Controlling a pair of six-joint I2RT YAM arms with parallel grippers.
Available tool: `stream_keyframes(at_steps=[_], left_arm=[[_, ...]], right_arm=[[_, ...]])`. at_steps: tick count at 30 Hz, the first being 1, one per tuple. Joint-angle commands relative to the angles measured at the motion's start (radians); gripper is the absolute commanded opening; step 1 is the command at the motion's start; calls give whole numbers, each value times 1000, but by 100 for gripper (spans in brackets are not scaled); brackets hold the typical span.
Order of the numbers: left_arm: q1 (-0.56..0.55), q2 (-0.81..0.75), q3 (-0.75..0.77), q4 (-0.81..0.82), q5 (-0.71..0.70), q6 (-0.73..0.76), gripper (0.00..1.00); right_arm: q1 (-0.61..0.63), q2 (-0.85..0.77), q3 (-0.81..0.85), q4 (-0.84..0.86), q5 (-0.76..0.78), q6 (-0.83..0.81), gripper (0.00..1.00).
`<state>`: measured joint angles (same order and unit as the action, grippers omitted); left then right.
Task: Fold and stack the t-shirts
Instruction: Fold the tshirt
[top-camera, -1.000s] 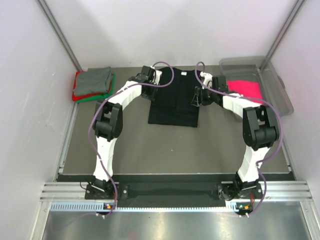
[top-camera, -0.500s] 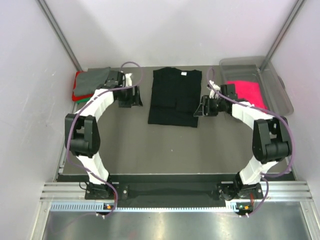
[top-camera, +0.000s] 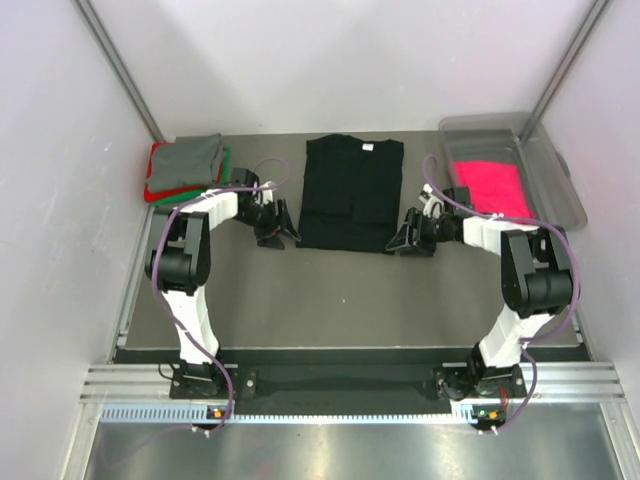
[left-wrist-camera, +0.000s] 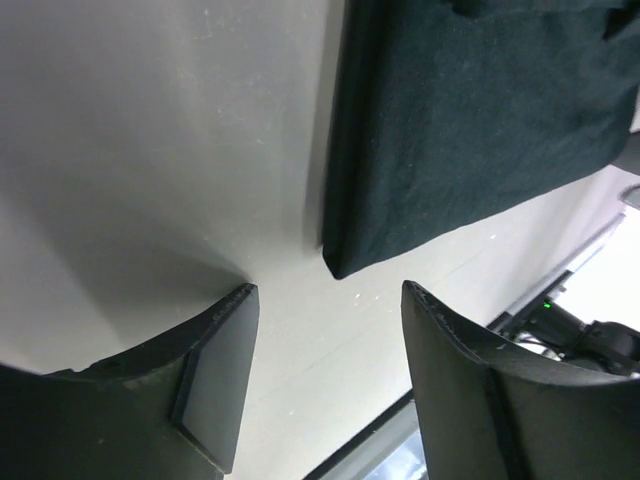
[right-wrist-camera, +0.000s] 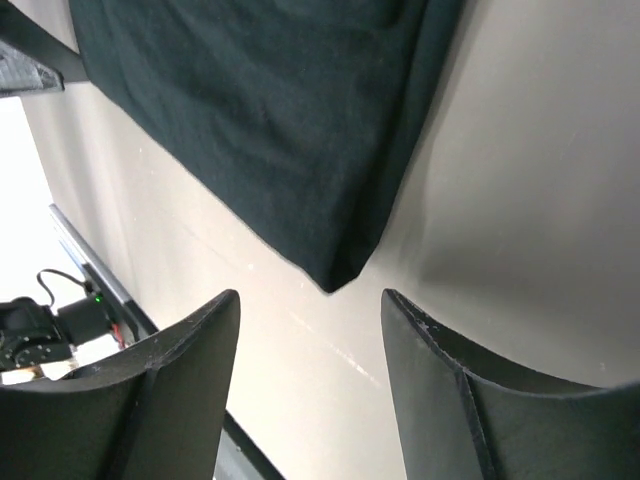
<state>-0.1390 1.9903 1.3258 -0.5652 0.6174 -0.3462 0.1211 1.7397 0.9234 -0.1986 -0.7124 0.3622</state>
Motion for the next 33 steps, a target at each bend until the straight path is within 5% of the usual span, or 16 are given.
stream_keyframes(at_steps=[1, 16, 24, 27, 29, 33], left_arm=[[-2, 27, -4, 64, 48, -30, 64], [-65, 116, 44, 59, 28, -62, 53], [-63, 145, 65, 73, 7, -73, 23], [-63, 148, 85, 73, -4, -70, 0], [-63, 139, 96, 70, -2, -59, 0], [-63, 69, 131, 48, 8, -27, 0]], right_arm=[[-11, 41, 2, 77, -39, 49, 59], [-11, 130, 25, 126, -75, 72, 54], [-12, 161, 11, 180, -71, 100, 30], [-15, 156, 12, 191, -70, 96, 22], [-23, 149, 9, 189, -73, 93, 0], [-44, 63, -11, 209, -105, 90, 0]])
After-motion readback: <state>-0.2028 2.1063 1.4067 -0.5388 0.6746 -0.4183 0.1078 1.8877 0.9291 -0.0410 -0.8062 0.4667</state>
